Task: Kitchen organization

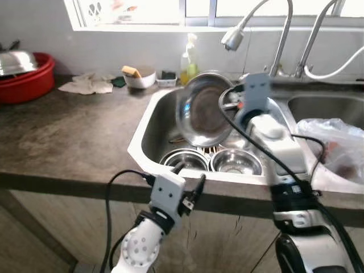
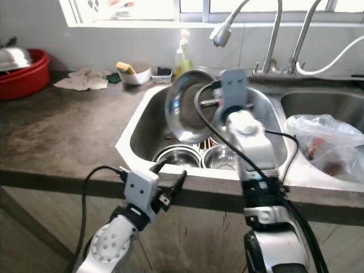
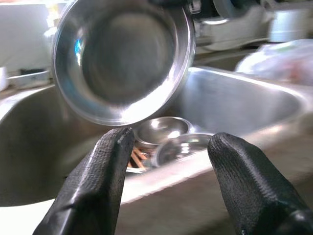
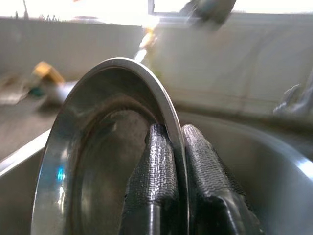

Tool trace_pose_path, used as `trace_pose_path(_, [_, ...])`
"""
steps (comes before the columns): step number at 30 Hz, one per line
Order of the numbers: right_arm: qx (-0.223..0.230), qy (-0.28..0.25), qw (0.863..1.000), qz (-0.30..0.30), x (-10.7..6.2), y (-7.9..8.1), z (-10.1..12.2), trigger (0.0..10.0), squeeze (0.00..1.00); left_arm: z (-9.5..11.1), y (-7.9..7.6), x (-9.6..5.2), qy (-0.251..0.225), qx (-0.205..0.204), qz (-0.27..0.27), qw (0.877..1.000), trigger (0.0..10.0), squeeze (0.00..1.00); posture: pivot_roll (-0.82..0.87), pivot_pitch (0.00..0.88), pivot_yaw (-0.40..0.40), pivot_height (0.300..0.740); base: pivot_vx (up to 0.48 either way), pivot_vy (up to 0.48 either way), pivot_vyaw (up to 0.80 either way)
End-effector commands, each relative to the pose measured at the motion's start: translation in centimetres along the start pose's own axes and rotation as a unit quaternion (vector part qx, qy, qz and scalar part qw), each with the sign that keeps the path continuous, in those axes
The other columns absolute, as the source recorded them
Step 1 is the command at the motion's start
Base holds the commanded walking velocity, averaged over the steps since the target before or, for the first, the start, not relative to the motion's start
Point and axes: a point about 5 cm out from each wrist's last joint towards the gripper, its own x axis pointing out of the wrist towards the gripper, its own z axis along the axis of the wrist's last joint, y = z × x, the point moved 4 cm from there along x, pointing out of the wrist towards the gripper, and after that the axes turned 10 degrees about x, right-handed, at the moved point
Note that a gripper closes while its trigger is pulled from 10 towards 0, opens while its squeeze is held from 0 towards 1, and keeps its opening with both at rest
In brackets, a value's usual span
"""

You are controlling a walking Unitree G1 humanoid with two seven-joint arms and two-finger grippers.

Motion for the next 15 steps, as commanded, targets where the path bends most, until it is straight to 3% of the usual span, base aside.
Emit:
trace_pose_path(1, [0.001, 0.021, 1.000, -0.018, 0.0, -1.5, -0.8, 10.0, 0.00, 0.2, -0.1, 0.1, -0.001, -0.001, 0.000, 1.000, 10.0, 0.00, -0.01, 0.038, -0.003, 0.740, 0.000, 0.000, 0.00])
trace_pose_path(5, [0.021, 0.057, 0.998, -0.034, 0.4, -2.5, -2.3, 10.0, 0.00, 0.2, -0.1, 0.0, -0.002, 0.000, 0.000, 1.000, 10.0, 0.00, -0.01, 0.044, -0.002, 0.740, 0.000, 0.000, 0.00])
trace_pose_path(6, [0.036, 0.092, 0.994, -0.040, 0.6, -3.0, -3.6, 10.0, 0.00, 0.2, -0.2, 0.0, -0.001, 0.001, -0.001, 1.000, 10.0, 0.00, -0.01, 0.051, -0.002, 0.740, 0.000, 0.000, 0.00])
trace_pose_path(15, [0.072, 0.168, 0.982, -0.039, 0.9, -3.2, -6.7, 10.0, 0.00, 0.4, -0.1, -0.2, 0.001, -0.001, 0.000, 1.000, 10.0, 0.00, 0.00, 0.079, -0.003, 0.740, 0.000, 0.000, 0.00])
